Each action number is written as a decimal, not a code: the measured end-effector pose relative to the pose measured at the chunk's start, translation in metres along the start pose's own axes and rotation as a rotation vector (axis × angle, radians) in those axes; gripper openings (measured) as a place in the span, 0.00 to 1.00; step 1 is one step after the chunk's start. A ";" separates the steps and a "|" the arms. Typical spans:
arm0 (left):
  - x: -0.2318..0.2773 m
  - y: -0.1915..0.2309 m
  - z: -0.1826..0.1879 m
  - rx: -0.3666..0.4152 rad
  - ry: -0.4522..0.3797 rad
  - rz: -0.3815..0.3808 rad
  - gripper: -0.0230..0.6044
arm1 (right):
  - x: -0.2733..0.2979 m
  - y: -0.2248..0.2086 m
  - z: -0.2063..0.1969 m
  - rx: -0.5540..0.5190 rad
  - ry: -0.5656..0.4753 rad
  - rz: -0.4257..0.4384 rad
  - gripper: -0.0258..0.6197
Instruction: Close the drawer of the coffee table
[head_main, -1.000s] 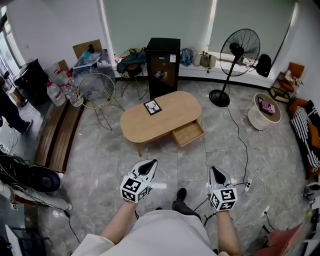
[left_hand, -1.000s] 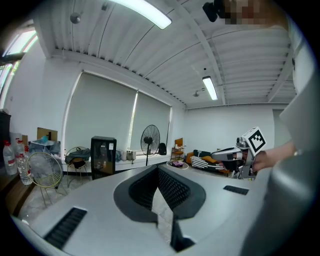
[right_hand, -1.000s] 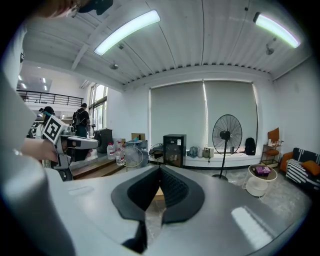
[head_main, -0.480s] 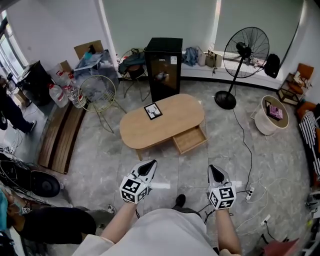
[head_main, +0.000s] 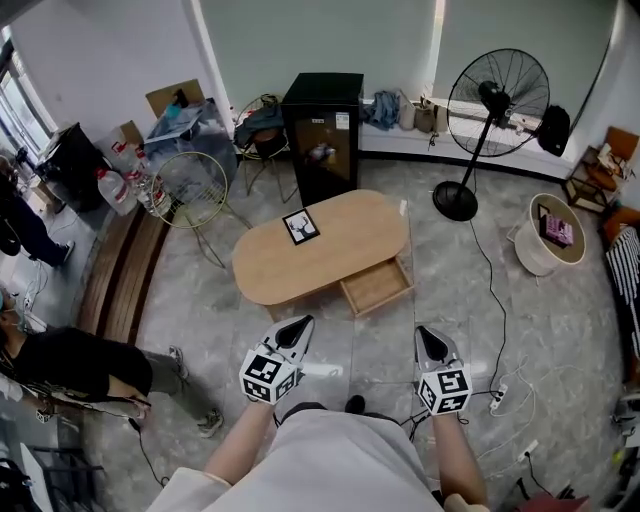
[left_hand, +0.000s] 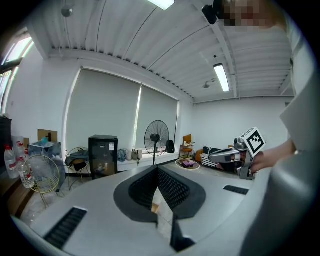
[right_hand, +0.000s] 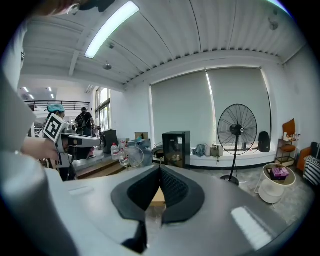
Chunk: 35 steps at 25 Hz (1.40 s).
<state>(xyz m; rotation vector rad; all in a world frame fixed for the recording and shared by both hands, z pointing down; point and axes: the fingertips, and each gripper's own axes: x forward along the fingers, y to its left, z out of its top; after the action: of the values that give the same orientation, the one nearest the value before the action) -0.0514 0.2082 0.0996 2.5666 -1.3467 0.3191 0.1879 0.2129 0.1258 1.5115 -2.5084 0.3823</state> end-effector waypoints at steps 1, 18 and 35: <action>0.006 0.000 -0.001 -0.003 -0.001 0.002 0.05 | 0.002 -0.006 -0.001 -0.004 0.005 0.002 0.06; 0.098 0.066 0.002 -0.039 0.015 -0.045 0.05 | 0.096 -0.039 0.014 -0.042 0.054 -0.021 0.06; 0.194 0.181 -0.005 -0.027 0.101 -0.184 0.05 | 0.218 -0.048 0.009 -0.004 0.130 -0.130 0.06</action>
<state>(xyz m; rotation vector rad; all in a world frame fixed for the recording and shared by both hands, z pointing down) -0.0936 -0.0411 0.1784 2.5900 -1.0637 0.3882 0.1293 0.0064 0.1866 1.5845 -2.2972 0.4392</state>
